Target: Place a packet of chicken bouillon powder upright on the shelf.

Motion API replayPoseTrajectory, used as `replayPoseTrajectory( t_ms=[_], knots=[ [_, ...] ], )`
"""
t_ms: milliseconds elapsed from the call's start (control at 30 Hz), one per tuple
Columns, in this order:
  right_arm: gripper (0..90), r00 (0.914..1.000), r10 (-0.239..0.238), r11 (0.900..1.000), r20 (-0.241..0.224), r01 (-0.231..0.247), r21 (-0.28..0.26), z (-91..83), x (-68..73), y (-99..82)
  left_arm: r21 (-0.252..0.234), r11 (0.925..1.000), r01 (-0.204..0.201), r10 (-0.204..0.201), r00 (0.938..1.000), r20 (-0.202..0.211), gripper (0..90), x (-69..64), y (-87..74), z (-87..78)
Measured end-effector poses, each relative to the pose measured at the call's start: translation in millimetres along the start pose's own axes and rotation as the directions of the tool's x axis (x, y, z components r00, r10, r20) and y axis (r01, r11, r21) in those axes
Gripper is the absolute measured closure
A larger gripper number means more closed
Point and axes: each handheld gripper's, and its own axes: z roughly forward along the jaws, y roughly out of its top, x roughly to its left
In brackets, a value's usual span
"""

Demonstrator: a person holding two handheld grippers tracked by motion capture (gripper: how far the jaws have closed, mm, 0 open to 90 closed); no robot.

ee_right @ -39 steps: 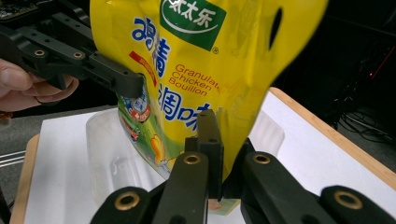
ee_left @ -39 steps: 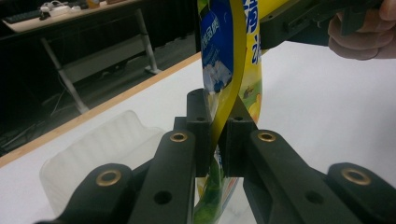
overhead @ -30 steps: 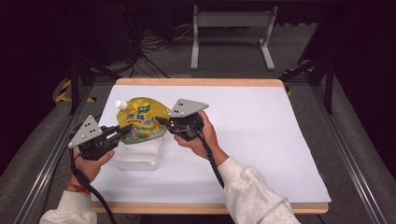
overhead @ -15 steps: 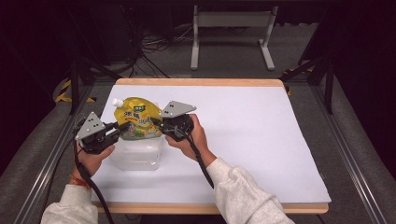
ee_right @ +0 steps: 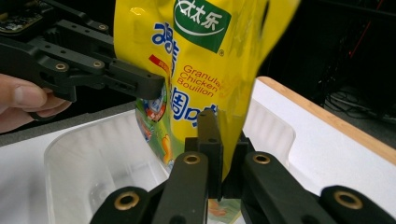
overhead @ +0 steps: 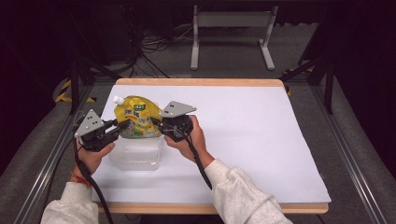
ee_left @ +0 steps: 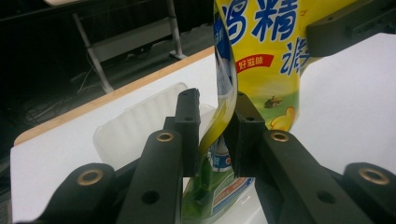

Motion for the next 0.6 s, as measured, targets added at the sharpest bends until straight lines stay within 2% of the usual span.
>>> replayPoseTrajectory(
  t_ms=[133, 233, 333, 400, 600],
  knots=[
    [89.9, 1.0000, -0.003, 1.0000, 0.002, 0.003, -0.004, -0.6, 3.2, -1.7, 0.003, 1.0000, 0.007, -0.007, 0.9999, -0.007, 74.2, 0.9, -1.6, 2.2],
    [89.8, 0.9999, 0.010, 0.9999, -0.014, -0.010, 0.000, 1.0, 4.7, -2.5, 0.012, 0.9999, 0.012, -0.012, 0.9999, 0.004, 74.2, 1.3, -6.2, 1.1],
    [89.8, 0.9999, -0.015, 0.9998, -0.001, 0.015, 0.009, 1.7, 10.4, -0.6, 0.022, 0.9998, 0.003, -0.003, 1.0000, -0.004, 75.2, 0.8, -8.3, -3.6],
    [89.8, 0.9997, -0.025, 0.9996, 0.000, 0.025, 0.016, 3.7, 13.6, 1.4, 0.034, 0.9993, 0.019, -0.019, 0.9998, 0.005, 75.8, 2.3, -11.0, -6.2],
    [89.8, 0.9999, 0.002, 0.9990, -0.016, -0.002, 0.045, 7.7, 19.4, 5.6, 0.059, 0.9971, 0.049, -0.051, 0.9981, 0.034, 76.2, 6.3, -18.6, -10.5]
  ],
)
